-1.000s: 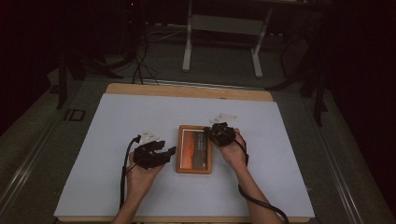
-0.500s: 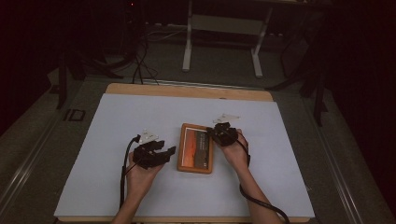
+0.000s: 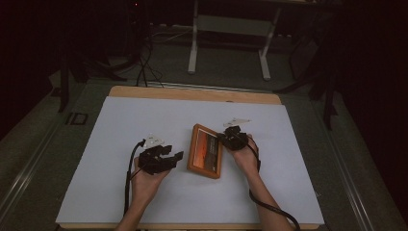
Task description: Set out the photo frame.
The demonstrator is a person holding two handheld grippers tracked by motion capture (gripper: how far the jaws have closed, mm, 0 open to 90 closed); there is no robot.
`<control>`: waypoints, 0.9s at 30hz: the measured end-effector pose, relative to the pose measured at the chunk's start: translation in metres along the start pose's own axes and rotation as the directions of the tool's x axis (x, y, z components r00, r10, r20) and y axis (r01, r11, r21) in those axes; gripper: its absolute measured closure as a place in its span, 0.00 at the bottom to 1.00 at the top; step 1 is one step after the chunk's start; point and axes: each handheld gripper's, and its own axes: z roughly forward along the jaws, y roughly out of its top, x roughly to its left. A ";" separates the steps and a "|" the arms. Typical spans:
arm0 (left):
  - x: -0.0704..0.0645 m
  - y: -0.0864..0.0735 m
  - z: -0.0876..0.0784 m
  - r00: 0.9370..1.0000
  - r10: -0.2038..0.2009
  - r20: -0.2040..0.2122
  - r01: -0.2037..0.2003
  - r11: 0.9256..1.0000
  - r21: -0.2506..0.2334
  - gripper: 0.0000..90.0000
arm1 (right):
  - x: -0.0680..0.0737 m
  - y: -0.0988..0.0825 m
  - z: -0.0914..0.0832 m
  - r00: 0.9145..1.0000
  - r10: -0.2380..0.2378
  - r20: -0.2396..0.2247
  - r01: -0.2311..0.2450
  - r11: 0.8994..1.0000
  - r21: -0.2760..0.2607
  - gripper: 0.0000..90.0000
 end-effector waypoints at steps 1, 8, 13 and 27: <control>0.000 0.000 0.000 1.000 0.000 0.000 0.000 1.000 0.000 0.49 | 0.000 0.000 0.000 1.000 0.000 0.000 0.000 1.000 0.000 1.00; -0.003 0.000 0.002 1.000 0.009 0.021 -0.009 1.000 0.001 0.47 | -0.003 -0.002 0.003 1.000 0.013 -0.002 -0.013 1.000 0.016 1.00; -0.011 -0.002 0.009 0.999 0.002 0.042 -0.002 1.000 0.004 0.42 | -0.003 -0.002 0.003 1.000 0.017 -0.002 -0.017 1.000 0.012 1.00; -0.025 -0.006 0.029 0.994 -0.019 0.107 0.014 0.999 0.047 0.37 | -0.002 -0.003 0.002 1.000 0.023 0.003 -0.023 1.000 0.007 1.00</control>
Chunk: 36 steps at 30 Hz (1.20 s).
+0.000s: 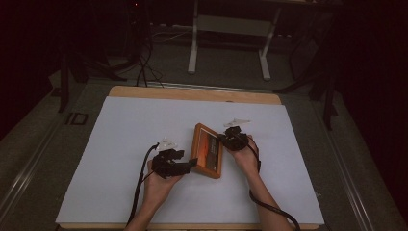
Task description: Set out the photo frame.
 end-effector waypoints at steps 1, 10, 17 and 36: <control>-0.001 0.000 0.002 1.000 0.001 0.003 -0.001 1.000 0.007 0.37 | 0.000 0.000 0.000 1.000 0.002 0.000 -0.002 1.000 -0.001 1.00; -0.002 -0.002 0.021 0.997 -0.050 0.054 0.047 0.998 0.052 0.42 | 0.000 -0.001 0.000 1.000 0.005 0.001 -0.005 1.000 -0.006 1.00; -0.004 0.001 0.032 0.993 -0.092 0.073 0.086 0.993 0.084 0.52 | 0.001 -0.002 -0.001 1.000 0.004 -0.003 -0.004 1.000 -0.005 1.00; -0.008 0.015 0.036 0.990 -0.108 0.085 0.099 0.990 0.105 0.62 | -0.009 -0.005 -0.011 1.000 -0.013 0.010 0.013 1.000 0.014 0.93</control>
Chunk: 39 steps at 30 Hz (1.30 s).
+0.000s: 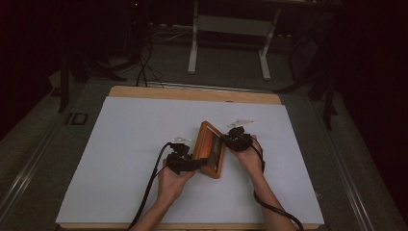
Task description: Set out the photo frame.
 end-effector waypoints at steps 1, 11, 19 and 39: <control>-0.001 0.001 0.000 1.000 0.000 -0.004 0.000 1.000 0.002 0.62 | -0.002 -0.002 -0.002 1.000 0.000 0.001 0.000 1.000 -0.002 0.92; -0.014 0.012 0.006 1.000 0.027 -0.011 -0.027 1.000 -0.009 0.71 | -0.019 -0.013 -0.036 1.000 0.006 0.012 -0.006 0.999 -0.050 0.86; -0.022 0.028 0.005 0.995 0.100 0.005 -0.100 0.995 0.017 0.77 | -0.021 -0.016 -0.060 1.000 -0.022 0.017 0.023 0.997 -0.071 0.86; 0.010 0.040 -0.045 0.955 0.287 0.070 -0.289 0.957 0.010 0.77 | -0.004 -0.012 -0.077 0.992 -0.121 -0.033 0.118 0.989 -0.086 0.82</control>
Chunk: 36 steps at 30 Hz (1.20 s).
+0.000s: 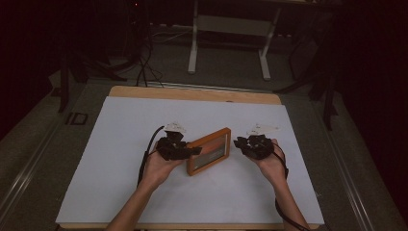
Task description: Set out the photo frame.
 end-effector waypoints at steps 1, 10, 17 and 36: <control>0.001 0.000 -0.003 1.000 0.014 -0.003 -0.014 1.000 -0.001 0.77 | 0.001 0.001 0.000 1.000 -0.004 -0.005 0.004 1.000 0.000 0.82; 0.007 0.008 -0.026 0.994 0.106 -0.037 -0.106 0.994 -0.014 0.77 | 0.012 0.010 0.003 0.997 -0.065 -0.052 0.066 0.998 0.006 0.74; 0.010 0.016 -0.042 0.985 0.168 -0.030 -0.168 0.986 -0.004 0.77 | 0.019 0.021 0.003 0.991 -0.079 -0.106 0.076 0.997 -0.028 0.67; 0.009 0.032 -0.037 0.969 0.243 0.049 -0.244 0.970 0.006 0.76 | 0.043 0.044 0.012 0.947 -0.208 -0.244 0.193 0.978 -0.084 0.48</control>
